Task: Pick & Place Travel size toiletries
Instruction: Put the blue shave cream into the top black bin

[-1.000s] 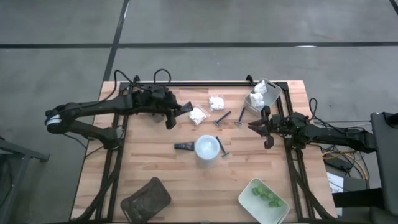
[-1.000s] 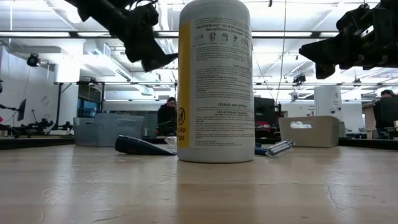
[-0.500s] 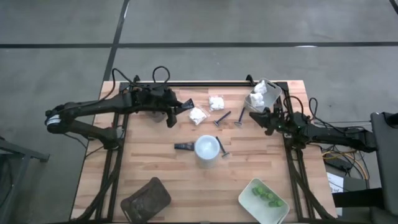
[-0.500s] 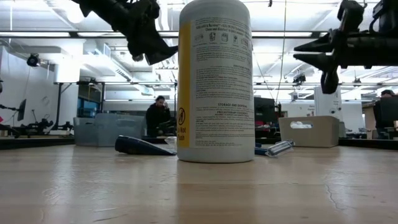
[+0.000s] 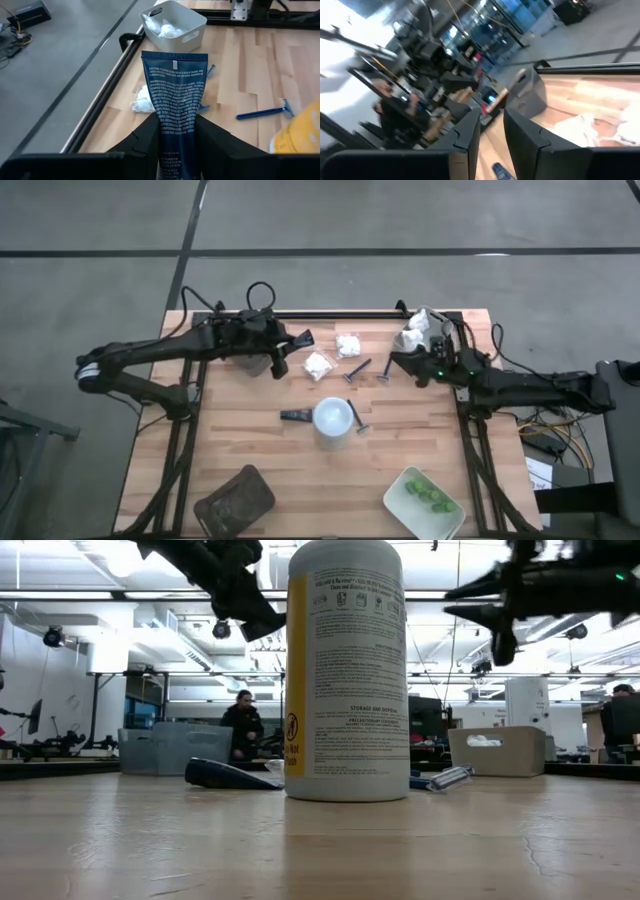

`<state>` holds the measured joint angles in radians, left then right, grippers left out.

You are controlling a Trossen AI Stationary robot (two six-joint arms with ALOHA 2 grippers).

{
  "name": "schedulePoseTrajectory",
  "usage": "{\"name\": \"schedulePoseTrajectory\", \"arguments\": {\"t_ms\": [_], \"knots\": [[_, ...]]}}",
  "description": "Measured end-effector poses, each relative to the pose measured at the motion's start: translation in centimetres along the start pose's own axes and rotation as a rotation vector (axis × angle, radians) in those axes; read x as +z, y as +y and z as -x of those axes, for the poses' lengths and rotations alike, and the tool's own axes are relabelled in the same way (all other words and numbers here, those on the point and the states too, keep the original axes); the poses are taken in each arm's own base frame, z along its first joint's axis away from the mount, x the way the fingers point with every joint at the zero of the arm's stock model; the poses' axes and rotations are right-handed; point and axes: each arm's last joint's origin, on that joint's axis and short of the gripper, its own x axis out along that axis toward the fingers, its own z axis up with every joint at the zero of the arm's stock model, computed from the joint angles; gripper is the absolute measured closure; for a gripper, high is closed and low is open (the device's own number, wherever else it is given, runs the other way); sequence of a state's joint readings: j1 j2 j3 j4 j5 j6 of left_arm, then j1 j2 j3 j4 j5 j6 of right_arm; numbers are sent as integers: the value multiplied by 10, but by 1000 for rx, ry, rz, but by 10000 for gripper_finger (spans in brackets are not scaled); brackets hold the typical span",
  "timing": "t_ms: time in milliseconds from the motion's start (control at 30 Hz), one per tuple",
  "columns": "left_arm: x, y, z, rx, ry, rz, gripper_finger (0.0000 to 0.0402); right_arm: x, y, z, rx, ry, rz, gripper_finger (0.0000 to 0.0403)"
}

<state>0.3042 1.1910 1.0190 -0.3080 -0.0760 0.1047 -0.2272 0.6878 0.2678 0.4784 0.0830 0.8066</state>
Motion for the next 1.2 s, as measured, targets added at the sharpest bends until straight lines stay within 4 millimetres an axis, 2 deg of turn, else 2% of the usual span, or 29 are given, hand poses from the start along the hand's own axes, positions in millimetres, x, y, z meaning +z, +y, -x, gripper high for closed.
{"name": "schedulePoseTrajectory", "arguments": {"t_ms": [167,467,733,933,1067,1200], "knots": [[5,0,-5,6,2,-32,294,12,17,-38,-48,47,30,339],[10,2,-11,54,11,-60,294,24,39,-118,-75,99,51,360],[11,1,-11,51,9,-62,294,31,42,-174,-25,344,89,340],[10,-1,-11,43,14,-67,294,38,36,-202,-122,441,29,322],[10,-2,-11,48,15,-69,294,43,28,-208,-166,452,17,307],[10,-4,-11,36,17,-73,294,47,30,-209,-148,419,10,292]]}}
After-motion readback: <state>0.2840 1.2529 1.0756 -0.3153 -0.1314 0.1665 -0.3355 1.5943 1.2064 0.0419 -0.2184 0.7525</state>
